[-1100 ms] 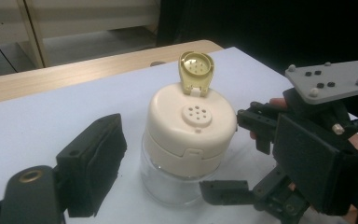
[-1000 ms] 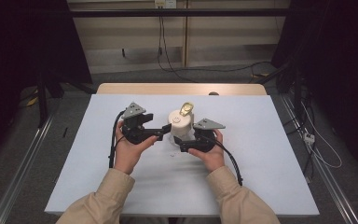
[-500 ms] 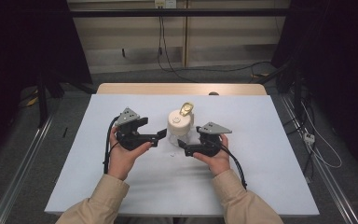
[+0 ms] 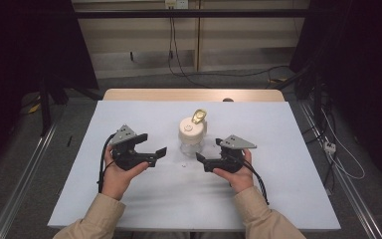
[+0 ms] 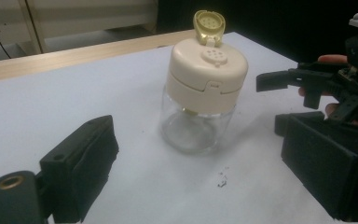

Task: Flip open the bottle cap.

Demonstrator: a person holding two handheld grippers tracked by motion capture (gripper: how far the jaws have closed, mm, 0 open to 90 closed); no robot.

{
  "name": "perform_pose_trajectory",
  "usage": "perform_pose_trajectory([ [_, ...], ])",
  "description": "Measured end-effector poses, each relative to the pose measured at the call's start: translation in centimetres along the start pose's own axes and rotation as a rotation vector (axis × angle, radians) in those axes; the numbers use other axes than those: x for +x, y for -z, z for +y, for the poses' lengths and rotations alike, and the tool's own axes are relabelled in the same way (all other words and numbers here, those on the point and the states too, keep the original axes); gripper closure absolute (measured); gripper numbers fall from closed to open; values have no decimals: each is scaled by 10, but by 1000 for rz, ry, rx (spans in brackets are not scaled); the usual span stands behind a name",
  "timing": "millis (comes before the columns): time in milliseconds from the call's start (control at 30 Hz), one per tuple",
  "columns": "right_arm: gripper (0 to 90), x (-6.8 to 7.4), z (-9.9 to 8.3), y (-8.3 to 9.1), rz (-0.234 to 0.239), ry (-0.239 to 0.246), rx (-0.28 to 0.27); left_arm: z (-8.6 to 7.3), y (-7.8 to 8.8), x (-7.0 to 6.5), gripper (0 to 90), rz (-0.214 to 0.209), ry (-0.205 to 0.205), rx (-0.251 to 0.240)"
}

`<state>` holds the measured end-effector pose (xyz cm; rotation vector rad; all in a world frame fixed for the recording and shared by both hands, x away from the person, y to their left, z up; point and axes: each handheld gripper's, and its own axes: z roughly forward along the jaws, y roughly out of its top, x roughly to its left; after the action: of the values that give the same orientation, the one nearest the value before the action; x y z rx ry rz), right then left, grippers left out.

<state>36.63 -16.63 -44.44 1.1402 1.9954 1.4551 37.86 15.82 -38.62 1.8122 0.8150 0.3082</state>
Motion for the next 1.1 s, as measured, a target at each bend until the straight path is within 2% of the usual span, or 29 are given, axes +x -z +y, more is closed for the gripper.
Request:
perform_pose_trajectory([
  [233, 65, 0, -2, 17, 9, -9, -19, -24, 13, 12, 70, -5, 19, 3],
  [367, 62, -3, -6, 24, 6, -16, -22, -32, 20, 19, 62, -10, 27, -5],
  [533, 60, -5, -11, 34, -4, 4, -13, -39, 30, 28, 61, -12, 38, -27],
  [600, 60, -6, -12, 38, -7, 8, -14, -42, 34, 31, 59, -14, 50, -26],
  [700, 59, -7, -14, 45, 0, 9, -17, -46, 38, 34, 58, -13, 48, -18],
  [1100, 62, -13, -23, 76, -8, 7, -23, -55, 44, 40, 58, -7, 49, -7],
])
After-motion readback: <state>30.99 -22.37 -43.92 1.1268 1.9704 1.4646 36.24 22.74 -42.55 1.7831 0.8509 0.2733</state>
